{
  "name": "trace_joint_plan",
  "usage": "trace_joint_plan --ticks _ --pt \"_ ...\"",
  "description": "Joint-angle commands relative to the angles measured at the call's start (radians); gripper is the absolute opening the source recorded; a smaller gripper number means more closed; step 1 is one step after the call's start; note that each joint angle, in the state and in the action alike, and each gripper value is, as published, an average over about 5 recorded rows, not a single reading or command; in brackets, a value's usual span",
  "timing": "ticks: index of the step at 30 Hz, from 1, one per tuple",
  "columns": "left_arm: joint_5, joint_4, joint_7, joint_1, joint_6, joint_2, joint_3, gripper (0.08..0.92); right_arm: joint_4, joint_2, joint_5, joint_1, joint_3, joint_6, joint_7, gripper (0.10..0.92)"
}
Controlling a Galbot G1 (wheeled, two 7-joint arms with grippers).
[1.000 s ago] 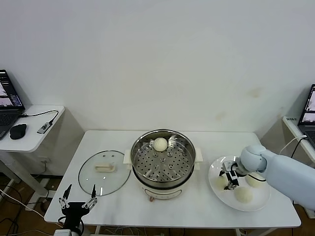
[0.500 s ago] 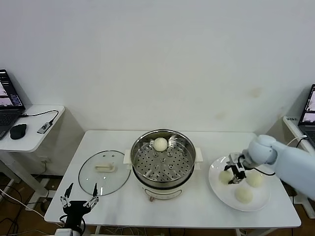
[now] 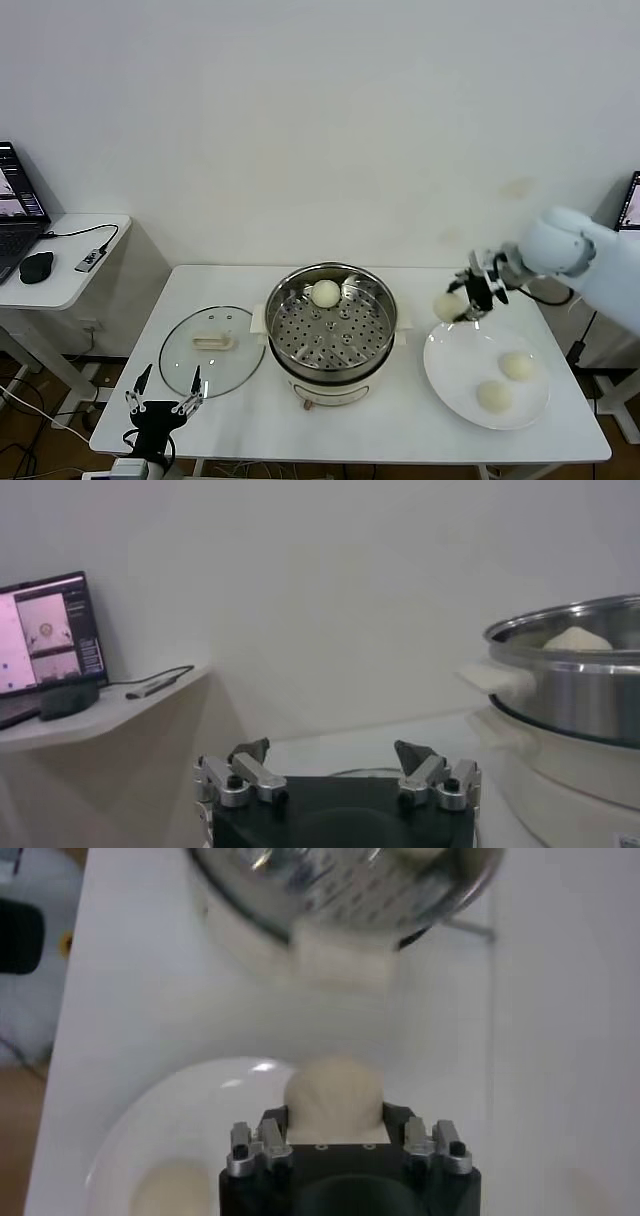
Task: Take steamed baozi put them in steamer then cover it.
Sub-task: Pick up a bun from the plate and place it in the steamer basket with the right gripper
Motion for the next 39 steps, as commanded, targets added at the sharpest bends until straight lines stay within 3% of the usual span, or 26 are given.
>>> trace_joint_plan --ticks 1,18,39 --pt "-0.004 0.002 0.001 -0.008 0.004 0.002 -0.004 0.823 0.025 0.239 0.269 0.296 -0.174 -0.13 0.067 0.595" --pt "-0.001 -0.002 0.004 -0.018 0.012 -0.026 -0.019 0.823 -0.127 0.587 0.36 0.042 -0.126 -0.278 0.231 0.602" --pt "-0.006 0.011 0.004 -0.019 0.01 -0.028 -0.032 0.823 -0.291 0.709 0.265 -0.126 -0.084 -0.284 0.279 0.605"
